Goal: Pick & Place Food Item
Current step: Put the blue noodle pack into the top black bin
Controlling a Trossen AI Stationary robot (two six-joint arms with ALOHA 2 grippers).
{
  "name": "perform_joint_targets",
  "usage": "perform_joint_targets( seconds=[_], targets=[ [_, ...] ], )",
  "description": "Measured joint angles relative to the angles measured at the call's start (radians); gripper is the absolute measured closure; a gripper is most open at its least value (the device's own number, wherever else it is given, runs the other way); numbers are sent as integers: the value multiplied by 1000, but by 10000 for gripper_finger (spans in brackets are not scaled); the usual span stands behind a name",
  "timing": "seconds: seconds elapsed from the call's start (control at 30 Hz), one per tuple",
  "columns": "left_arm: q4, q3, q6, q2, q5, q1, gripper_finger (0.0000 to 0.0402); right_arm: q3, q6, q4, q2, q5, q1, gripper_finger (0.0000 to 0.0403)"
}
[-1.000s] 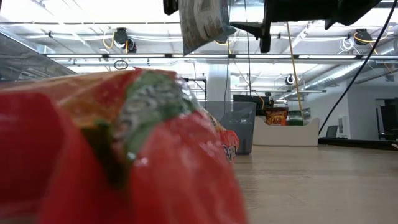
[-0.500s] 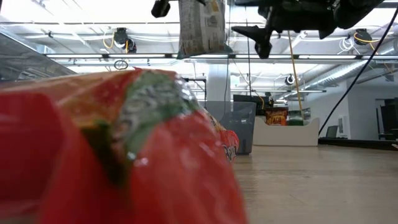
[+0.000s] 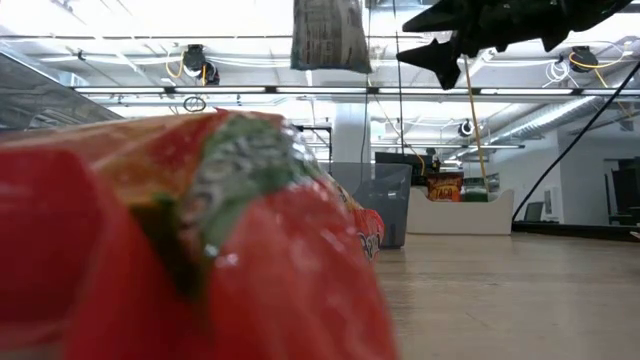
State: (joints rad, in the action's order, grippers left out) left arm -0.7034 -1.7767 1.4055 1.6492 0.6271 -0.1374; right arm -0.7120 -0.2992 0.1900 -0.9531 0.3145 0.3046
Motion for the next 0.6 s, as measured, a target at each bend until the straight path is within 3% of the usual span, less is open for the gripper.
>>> perform_joint_targets(
  seconds=[0.17,0.6],
  targets=[
    [79,0,97,70,116,-51,401,0,29,-18,0,1,-4,177],
    [177,1,346,241,183,-101,401,0,87,-156,-1,-2,-4,177]
  ],
)
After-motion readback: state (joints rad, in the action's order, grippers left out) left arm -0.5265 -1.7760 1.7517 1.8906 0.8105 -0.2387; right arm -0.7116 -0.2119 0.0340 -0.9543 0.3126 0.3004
